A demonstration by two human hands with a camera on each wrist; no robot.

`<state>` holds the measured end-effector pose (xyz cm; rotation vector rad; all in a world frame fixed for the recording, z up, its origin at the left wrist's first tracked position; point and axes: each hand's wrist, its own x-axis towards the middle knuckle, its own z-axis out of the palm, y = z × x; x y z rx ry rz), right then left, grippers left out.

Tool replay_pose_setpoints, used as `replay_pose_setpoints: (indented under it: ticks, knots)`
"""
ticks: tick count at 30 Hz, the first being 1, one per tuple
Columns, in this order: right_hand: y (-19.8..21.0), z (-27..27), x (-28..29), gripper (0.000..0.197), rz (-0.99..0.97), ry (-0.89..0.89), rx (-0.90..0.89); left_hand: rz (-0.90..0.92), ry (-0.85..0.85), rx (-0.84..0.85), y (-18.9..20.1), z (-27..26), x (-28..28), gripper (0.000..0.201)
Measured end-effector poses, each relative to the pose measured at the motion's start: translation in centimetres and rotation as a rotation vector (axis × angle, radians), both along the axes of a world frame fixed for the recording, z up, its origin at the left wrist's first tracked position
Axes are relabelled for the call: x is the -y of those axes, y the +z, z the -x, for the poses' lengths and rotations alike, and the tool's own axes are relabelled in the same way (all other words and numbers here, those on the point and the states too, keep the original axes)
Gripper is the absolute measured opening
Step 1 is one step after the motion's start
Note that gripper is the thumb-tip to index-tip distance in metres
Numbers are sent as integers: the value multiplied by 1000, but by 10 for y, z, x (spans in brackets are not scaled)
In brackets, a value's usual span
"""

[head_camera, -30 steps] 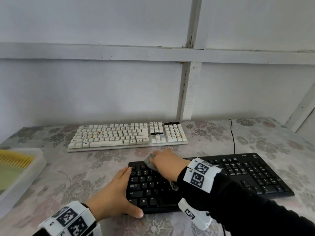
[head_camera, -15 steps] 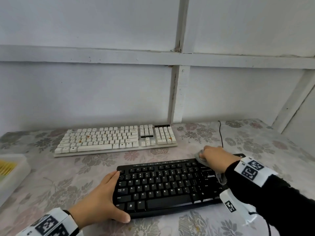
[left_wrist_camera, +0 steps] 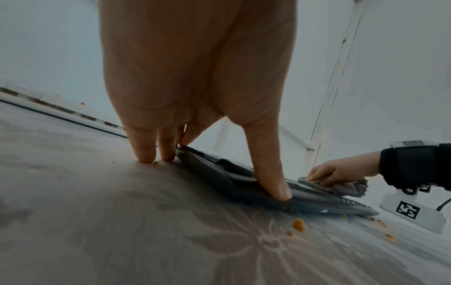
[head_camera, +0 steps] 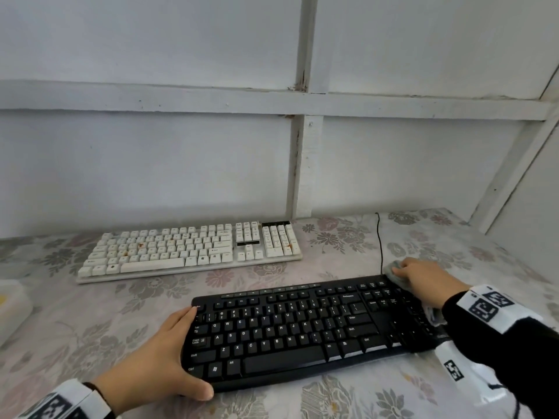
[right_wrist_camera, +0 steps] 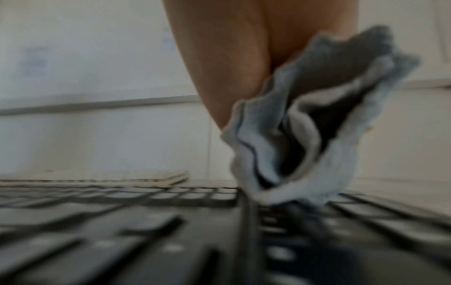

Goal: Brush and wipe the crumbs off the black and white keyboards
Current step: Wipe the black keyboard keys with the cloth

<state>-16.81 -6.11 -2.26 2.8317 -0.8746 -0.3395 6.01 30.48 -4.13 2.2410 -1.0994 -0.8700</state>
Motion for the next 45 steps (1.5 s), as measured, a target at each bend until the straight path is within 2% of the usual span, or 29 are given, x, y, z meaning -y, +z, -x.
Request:
replay_pose_setpoints:
  ticks: [3,5,7,10,13,16,18,21,23,26,28,30,32,35,37,39,41,42,45]
  knots:
    - [10,5,14,31,-70,-339,67,-9,2,-5,2,1,0,162]
    - [12,5,23,43,-97,-429,83,-17,7,-12,3,2,0,161]
    - [16,-3,22,39,-90,-401,79,-12,11,-20,4,2,0,162]
    - [18,-24,-3,16,-153,-184,176,-11,7,-16,5,2,0,164]
    - [7,-47,-39,35,-229,32,121,-27,8,-10,4,1,1,164]
    - [2,-50,-59,38,-178,164,9,-36,7,-4,4,0,1,162]
    - [2,-41,-55,26,-137,132,40,-21,12,1,3,1,1,160]
    - [5,-19,-41,32,-127,101,94,-12,23,-3,3,3,0,158]
    - [10,-7,-24,27,-97,12,109,-8,29,-5,3,3,0,158]
    - [10,0,7,30,-174,-256,83,-10,28,-8,3,3,0,156]
    - [7,0,27,26,-85,-315,37,-7,21,-4,3,2,0,154]
    - [7,-5,31,22,-59,-281,27,-10,18,1,3,2,0,154]
    - [1,-15,22,19,-73,-168,7,-12,16,14,2,2,0,154]
    - [-12,-21,3,25,-64,-62,13,-19,16,15,1,1,-1,153]
    - [-11,-19,6,19,-94,-165,38,-21,9,19,1,1,-1,155]
    - [0,-18,5,28,-118,-292,71,-28,2,18,1,0,-1,156]
    - [16,-28,-9,34,-157,-302,95,-42,-4,15,1,0,0,159]
    - [21,-36,-21,34,-197,-264,128,-46,-3,20,1,0,0,160]
    - [34,-71,-87,27,-397,11,174,-41,-12,8,2,1,2,154]
